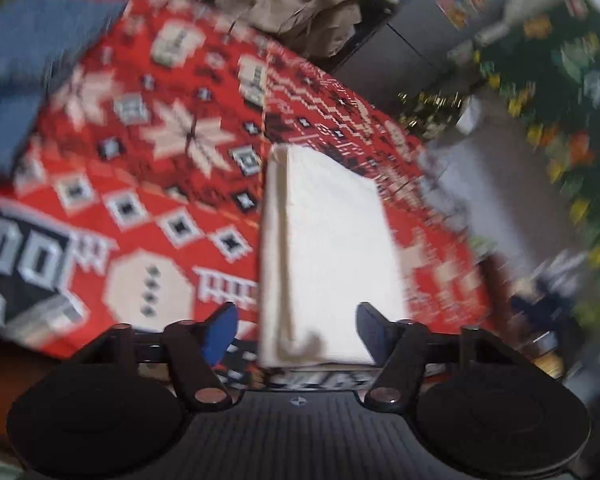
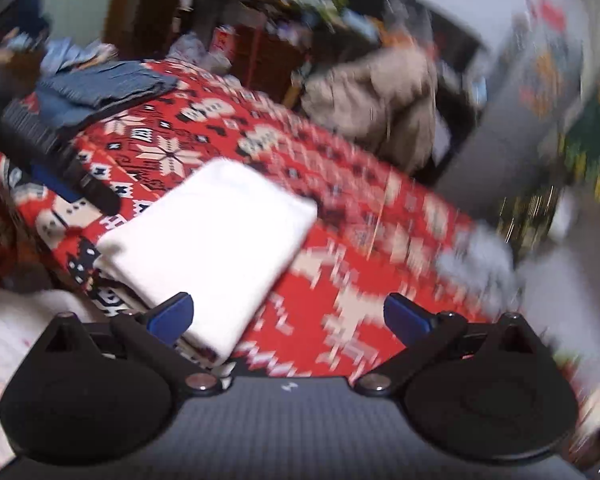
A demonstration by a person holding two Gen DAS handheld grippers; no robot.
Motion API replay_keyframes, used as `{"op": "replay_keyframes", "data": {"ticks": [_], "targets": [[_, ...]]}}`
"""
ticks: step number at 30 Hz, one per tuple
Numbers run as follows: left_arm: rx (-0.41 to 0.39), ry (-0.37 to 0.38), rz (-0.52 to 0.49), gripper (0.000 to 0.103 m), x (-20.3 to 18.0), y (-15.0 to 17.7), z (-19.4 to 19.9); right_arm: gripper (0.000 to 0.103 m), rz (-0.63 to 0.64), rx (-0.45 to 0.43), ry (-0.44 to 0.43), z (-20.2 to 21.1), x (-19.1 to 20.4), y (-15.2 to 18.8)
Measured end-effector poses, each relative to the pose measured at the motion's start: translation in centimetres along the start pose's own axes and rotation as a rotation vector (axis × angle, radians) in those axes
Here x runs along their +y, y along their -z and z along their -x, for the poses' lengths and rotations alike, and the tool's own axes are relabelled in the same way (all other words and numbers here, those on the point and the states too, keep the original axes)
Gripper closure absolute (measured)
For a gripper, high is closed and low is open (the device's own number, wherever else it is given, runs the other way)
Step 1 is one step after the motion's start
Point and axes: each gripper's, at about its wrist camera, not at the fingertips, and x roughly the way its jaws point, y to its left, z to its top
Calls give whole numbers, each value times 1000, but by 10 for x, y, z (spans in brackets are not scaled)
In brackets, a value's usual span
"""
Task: Fold clothes
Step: 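Close both grippers on the folded white vest's end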
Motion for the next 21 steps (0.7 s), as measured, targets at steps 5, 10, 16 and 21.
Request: {"op": "replay_keyframes", "data": {"ticks": [5,10,16,21], "targets": [[69,166,216,56,29,2,-14,3,123,-43,24,-1,32,-6],[128,251,344,57,47,10,-29,6,109,-44,-24,-3,43,-12],[112,291,374,63,47,12,-31,18,135,-18,-80,-10,50,-13],[103,257,353,94,43,10,-30,39,177,7,-138,-17,58,-13]]}}
